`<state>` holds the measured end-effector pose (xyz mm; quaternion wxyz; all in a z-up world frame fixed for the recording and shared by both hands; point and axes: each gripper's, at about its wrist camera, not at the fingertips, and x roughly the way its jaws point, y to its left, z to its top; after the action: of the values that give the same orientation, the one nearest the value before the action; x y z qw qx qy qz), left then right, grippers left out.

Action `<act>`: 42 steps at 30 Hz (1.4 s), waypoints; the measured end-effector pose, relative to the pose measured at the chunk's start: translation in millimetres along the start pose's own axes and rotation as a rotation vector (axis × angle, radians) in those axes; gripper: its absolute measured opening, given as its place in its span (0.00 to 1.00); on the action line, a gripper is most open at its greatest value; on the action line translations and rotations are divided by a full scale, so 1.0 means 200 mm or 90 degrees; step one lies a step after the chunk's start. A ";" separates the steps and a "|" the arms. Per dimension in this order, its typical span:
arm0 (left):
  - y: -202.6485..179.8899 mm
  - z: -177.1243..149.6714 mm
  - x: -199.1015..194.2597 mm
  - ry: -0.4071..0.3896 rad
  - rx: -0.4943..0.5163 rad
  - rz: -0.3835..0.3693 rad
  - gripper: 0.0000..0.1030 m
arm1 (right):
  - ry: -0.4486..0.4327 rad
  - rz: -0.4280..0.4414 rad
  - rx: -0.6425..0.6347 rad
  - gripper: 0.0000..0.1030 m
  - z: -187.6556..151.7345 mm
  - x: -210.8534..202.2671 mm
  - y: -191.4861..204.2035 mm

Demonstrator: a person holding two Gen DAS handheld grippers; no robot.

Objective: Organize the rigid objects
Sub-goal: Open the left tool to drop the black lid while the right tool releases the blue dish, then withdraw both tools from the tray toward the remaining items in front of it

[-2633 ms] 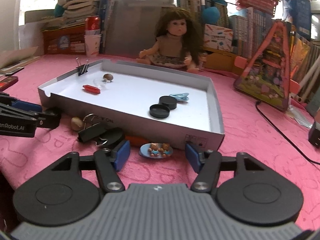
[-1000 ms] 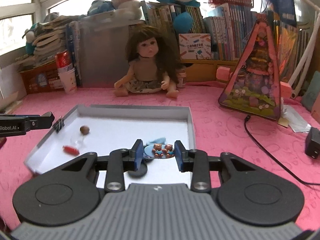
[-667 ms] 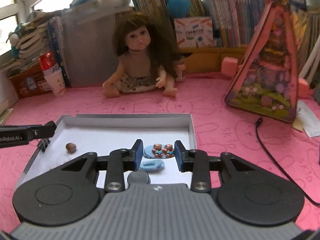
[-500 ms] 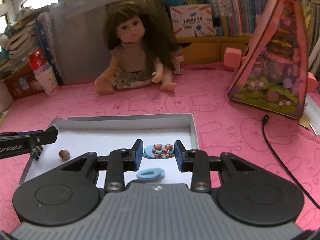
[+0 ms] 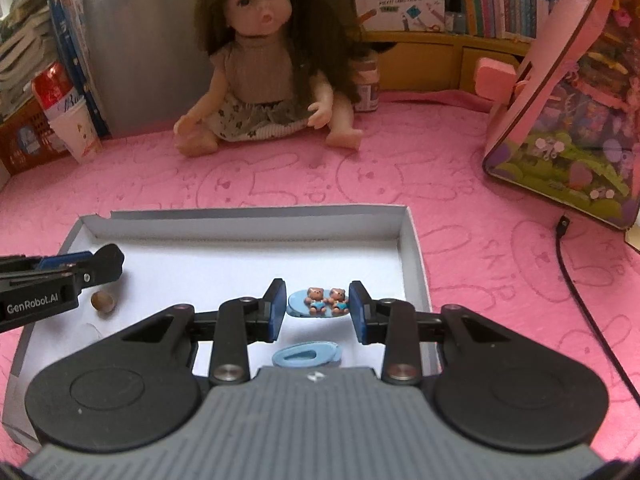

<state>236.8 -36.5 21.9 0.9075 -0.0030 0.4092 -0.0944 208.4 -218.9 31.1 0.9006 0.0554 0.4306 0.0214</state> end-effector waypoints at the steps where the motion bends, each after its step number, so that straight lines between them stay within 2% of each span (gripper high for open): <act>1: 0.00 0.00 0.00 0.001 0.000 -0.002 0.28 | 0.002 0.000 -0.002 0.38 0.00 0.01 0.00; 13: -0.02 -0.01 0.06 0.009 0.012 0.010 0.29 | 0.013 -0.009 -0.014 0.38 0.00 0.05 0.02; 16: -0.03 -0.02 0.06 0.007 0.018 0.008 0.28 | 0.007 -0.008 -0.010 0.43 -0.01 0.04 0.02; 17: -0.03 -0.02 0.05 0.004 0.019 0.006 0.31 | 0.004 -0.008 -0.007 0.54 -0.01 0.04 0.02; 18: -0.03 -0.02 0.04 0.001 0.016 0.002 0.38 | -0.001 -0.006 -0.003 0.54 -0.01 0.03 0.02; 21: -0.02 -0.02 0.01 -0.003 0.012 -0.012 0.42 | -0.010 0.004 0.006 0.56 -0.01 0.01 0.00; 30: -0.07 -0.06 -0.16 -0.049 0.037 -0.020 0.59 | -0.064 0.019 0.004 0.69 -0.04 -0.15 -0.02; 42: -0.14 -0.27 -0.47 -0.096 0.073 -0.061 0.61 | -0.152 0.037 -0.059 0.76 -0.25 -0.45 0.03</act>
<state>131.9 -43.3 57.9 0.9289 0.0224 0.3331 -0.1603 112.9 -215.8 70.7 0.9459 0.0283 0.3174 0.0602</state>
